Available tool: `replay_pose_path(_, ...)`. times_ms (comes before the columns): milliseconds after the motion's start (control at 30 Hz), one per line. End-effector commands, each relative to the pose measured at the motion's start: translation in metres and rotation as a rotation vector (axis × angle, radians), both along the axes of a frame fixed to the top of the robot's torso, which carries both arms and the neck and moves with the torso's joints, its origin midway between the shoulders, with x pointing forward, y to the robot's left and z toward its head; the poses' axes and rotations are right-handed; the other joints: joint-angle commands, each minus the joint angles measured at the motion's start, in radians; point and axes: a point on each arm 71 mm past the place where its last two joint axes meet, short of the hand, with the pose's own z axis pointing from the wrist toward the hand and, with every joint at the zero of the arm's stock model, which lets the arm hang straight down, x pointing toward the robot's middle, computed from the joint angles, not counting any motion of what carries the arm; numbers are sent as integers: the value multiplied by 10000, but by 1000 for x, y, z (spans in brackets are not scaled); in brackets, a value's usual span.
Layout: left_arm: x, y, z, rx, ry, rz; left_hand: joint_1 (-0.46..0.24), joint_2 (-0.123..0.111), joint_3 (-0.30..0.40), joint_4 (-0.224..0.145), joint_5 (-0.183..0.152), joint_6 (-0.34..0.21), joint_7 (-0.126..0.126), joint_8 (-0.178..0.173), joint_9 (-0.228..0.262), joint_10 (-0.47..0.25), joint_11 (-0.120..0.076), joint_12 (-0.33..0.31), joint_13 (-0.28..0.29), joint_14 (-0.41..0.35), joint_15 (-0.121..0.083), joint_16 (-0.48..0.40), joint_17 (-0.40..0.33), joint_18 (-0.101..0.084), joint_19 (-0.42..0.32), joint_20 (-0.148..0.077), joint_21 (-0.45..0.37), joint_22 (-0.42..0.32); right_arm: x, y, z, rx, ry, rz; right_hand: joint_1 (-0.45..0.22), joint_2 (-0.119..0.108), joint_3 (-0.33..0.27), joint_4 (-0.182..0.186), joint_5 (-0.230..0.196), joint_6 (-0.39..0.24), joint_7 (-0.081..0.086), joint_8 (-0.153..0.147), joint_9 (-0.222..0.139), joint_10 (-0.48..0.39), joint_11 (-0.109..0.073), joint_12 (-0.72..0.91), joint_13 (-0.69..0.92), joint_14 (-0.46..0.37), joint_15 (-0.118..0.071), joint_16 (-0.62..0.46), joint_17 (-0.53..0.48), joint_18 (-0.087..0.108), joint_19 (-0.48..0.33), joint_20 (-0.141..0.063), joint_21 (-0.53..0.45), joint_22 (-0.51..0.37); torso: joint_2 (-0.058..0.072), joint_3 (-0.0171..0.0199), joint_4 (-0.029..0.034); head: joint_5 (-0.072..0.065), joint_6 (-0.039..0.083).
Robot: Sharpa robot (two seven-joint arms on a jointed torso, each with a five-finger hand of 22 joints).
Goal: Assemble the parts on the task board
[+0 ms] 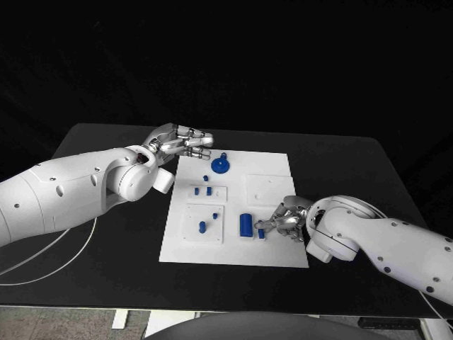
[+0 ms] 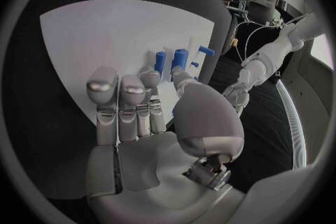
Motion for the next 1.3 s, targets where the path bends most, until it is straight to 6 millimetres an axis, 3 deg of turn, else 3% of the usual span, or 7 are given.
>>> replay_pose_path(33,-1,-2,1,-53,-24,-154,-107,-21,-2,44,-40,-23,10,17,3,-57,-1,24,11,-38,3,-36,17,198,1,46,63,-8,-4,2,-3,14,200,421,149,80,-39,-102,20,29,36,-31,18,63,33,-42,13,30,-23,-23,16,43,397,2,-38,1043,0,8,-6,13,-8)
replay_pose_path(200,-1,-2,1,-44,-26,-157,-107,-21,-2,44,-40,-23,10,17,3,-57,-1,24,11,-38,3,-36,17,198,1,46,63,-8,-5,2,-3,17,280,599,432,205,42,-579,35,43,21,-32,15,59,22,-32,16,30,-25,-24,18,46,393,4,-36,1044,-9,12,-17,13,2)
replay_pose_path(467,-1,-2,1,-44,-27,-171,-93,-25,9,46,-32,-12,7,19,4,-56,-2,26,12,-39,5,-36,17,199,0,46,62,-9,-6,3,-4,-33,352,785,669,385,463,-1742,40,116,-21,-38,-16,48,-8,-6,30,29,-34,-2,44,33,383,-2,-12,1049,-7,12,-27,-16,15)
replay_pose_path(900,-1,-3,0,-49,-29,-188,-93,-25,9,46,-32,-12,7,19,4,-56,-2,26,12,-39,5,-36,17,199,0,46,62,-9,4,3,-8,-648,-356,676,753,750,1049,-2477,-15,213,-87,-38,-44,82,-56,-24,58,42,-59,53,132,-7,383,-44,52,1059,1,4,-1,-50,15)
replay_pose_path(1000,-1,-3,0,-49,-29,-186,-93,-25,9,46,-32,-12,7,19,4,-56,-2,26,12,-39,5,-36,17,199,0,46,62,-9,4,2,-8,-574,-317,638,552,706,1032,-2434,-2,210,-78,-35,-43,88,-44,-35,62,42,-54,34,128,-6,381,-41,39,1054,-3,-1,-11,-40,32)
replay_pose_path(1133,-1,-4,0,-53,-30,-194,-93,-25,9,46,-32,-12,7,19,4,-56,-2,26,12,-39,5,-36,17,199,0,46,62,-9,4,0,-8,-414,-221,593,94,514,810,-2092,-22,197,-52,-33,-45,96,-26,-53,54,39,-49,18,122,-2,382,-40,37,1052,-5,6,10,-40,58)
replay_pose_path(1300,0,-1,1,-38,-175,-17,-93,-25,9,46,-32,-12,7,19,4,-56,-2,26,12,-39,5,-36,17,199,0,46,62,-9,3,-7,-7,-67,-161,507,-549,102,144,-1032,-10,128,-12,-33,-41,92,6,-124,25,28,-36,-54,87,6,373,-34,-31,1035,-32,-6,-28,-51,104)
